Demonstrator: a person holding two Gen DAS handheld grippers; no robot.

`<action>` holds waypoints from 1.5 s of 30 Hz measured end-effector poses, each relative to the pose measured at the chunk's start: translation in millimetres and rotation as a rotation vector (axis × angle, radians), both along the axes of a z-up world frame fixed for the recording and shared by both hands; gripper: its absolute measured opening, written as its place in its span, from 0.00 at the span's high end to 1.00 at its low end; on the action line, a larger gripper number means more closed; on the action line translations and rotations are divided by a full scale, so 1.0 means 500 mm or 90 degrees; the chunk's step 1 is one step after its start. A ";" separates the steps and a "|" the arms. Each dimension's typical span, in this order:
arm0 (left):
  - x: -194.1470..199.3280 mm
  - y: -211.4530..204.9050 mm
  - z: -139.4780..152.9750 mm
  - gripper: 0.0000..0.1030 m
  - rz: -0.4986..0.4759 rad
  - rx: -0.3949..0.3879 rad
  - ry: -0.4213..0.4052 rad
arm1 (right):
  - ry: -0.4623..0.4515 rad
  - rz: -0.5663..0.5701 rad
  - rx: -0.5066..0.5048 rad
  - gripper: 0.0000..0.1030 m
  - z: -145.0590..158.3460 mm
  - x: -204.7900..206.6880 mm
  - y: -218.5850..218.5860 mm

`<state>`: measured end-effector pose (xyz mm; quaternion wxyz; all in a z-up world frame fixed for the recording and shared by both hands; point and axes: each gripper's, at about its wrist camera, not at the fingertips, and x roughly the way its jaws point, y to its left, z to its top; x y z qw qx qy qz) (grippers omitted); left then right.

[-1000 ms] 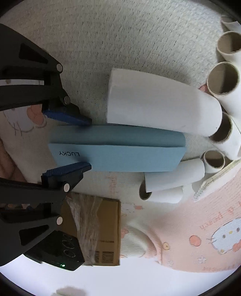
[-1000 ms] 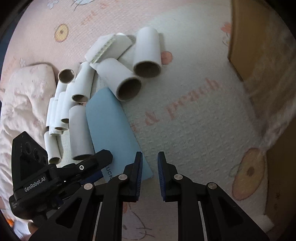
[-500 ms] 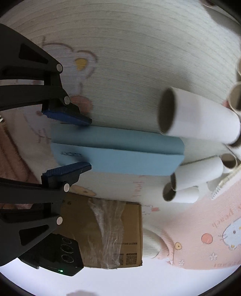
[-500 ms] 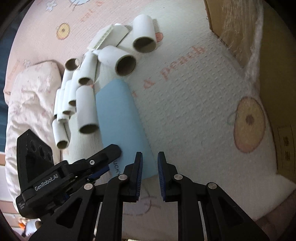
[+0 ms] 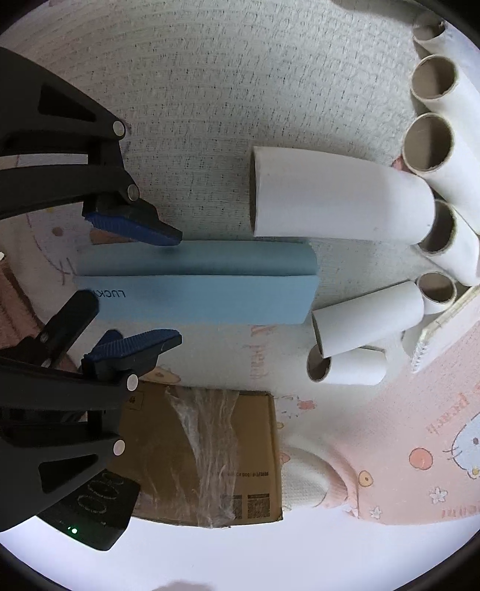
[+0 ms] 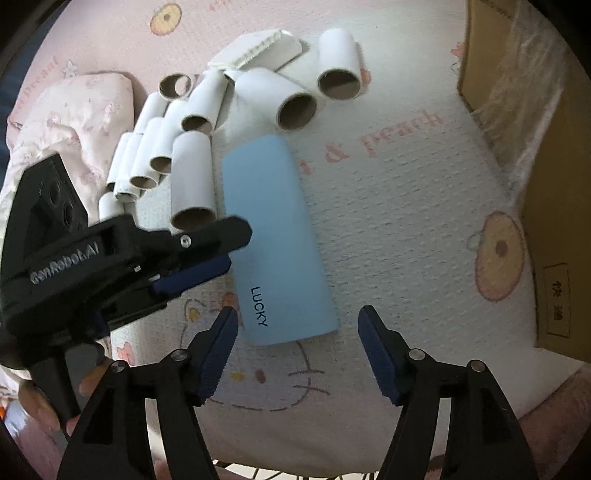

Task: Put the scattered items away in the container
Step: 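Lower both tools around the light-blue LUCKY foam block, then close both tools on the foam block and lift it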

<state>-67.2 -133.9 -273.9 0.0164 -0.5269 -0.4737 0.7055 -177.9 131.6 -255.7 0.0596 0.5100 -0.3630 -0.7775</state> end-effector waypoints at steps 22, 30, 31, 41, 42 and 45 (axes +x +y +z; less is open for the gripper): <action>0.012 0.011 -0.025 0.57 0.008 0.000 -0.005 | 0.021 0.054 0.028 0.41 -0.017 -0.071 -0.037; 0.040 -0.003 0.044 0.58 0.019 -0.030 0.041 | 0.066 0.081 0.055 0.42 0.049 -0.051 -0.039; 0.046 -0.006 0.055 0.58 0.025 -0.030 0.049 | 0.073 0.084 0.058 0.43 0.059 -0.049 -0.039; 0.080 -0.004 0.168 0.58 0.041 -0.058 0.120 | 0.159 0.093 0.093 0.43 0.168 -0.005 -0.036; 0.078 -0.002 0.177 0.58 0.039 -0.062 0.125 | 0.165 0.093 0.096 0.42 0.177 0.000 -0.032; 0.073 0.007 0.218 0.58 0.033 -0.080 0.149 | 0.179 0.090 0.098 0.43 0.202 0.009 -0.015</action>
